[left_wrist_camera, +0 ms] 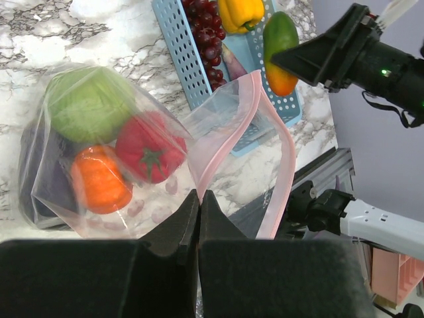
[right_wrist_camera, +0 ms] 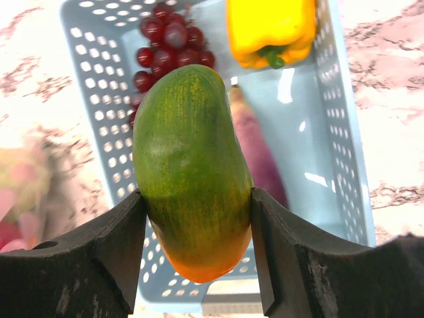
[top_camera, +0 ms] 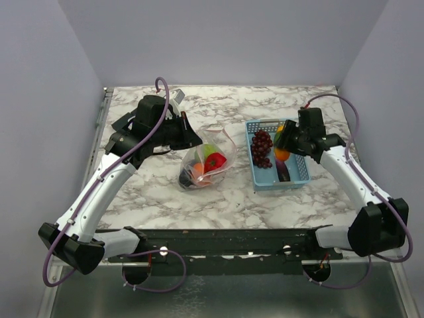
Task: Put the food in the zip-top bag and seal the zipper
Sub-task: Pick up the fake fruit from the bin, then place the fake fruit in the zipper food storage bag.
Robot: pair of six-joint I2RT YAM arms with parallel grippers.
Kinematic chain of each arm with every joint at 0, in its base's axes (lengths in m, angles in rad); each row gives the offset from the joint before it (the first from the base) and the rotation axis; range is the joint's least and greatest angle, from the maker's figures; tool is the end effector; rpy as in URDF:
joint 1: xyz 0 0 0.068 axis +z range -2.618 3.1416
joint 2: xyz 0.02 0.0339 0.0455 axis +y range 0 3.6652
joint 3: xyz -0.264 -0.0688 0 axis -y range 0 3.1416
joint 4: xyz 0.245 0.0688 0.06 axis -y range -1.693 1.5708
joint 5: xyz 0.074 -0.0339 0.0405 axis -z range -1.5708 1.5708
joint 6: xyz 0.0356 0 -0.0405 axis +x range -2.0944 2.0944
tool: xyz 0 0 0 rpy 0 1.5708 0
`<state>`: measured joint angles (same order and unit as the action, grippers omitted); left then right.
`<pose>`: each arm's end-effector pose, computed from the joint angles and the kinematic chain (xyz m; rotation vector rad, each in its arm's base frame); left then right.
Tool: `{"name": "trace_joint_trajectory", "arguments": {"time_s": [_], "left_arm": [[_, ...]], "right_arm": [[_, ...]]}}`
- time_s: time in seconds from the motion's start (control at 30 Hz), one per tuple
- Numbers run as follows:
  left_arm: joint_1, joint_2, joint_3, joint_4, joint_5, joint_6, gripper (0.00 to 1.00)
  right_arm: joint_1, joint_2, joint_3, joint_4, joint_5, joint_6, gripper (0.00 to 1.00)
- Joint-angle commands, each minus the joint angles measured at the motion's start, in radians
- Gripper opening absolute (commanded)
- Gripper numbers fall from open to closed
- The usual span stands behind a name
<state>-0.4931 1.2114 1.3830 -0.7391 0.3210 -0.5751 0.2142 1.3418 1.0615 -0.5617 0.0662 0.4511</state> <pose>0.2142 -0.1279 0.4037 0.1077 2.2621 -0.9441 0.2790 0.0583 0.2788 0.3167 2.4021 0.2259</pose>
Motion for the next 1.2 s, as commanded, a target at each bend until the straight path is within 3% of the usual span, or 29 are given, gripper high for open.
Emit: {"name": "trace_joint_trajectory", "arguments": {"time_s": [0.0, 0.37, 0.53, 0.93, 1.17], "left_arm": [[-0.004, -0.004, 0.015, 0.006, -0.014, 0.003, 0.0], [-0.004, 0.007, 0.033, 0.005, -0.026, -0.006, 0.0], [-0.004, 0.001, 0.028, 0.011, -0.034, -0.017, 0.0], [-0.004, -0.012, 0.018, 0.025, -0.035, -0.035, 0.0], [-0.004, -0.022, 0.012, 0.029, -0.027, -0.042, 0.0]], "right_arm": [[-0.003, -0.09, 0.046, -0.036, -0.164, -0.033, 0.01], [0.047, -0.221, 0.199, -0.026, -0.649, -0.032, 0.01], [0.116, -0.24, 0.271, -0.025, -0.727, -0.017, 0.01], [0.421, -0.182, 0.351, -0.032, -0.579, 0.018, 0.01], [0.553, -0.054, 0.419, -0.125, -0.427, 0.033, 0.01]]}}
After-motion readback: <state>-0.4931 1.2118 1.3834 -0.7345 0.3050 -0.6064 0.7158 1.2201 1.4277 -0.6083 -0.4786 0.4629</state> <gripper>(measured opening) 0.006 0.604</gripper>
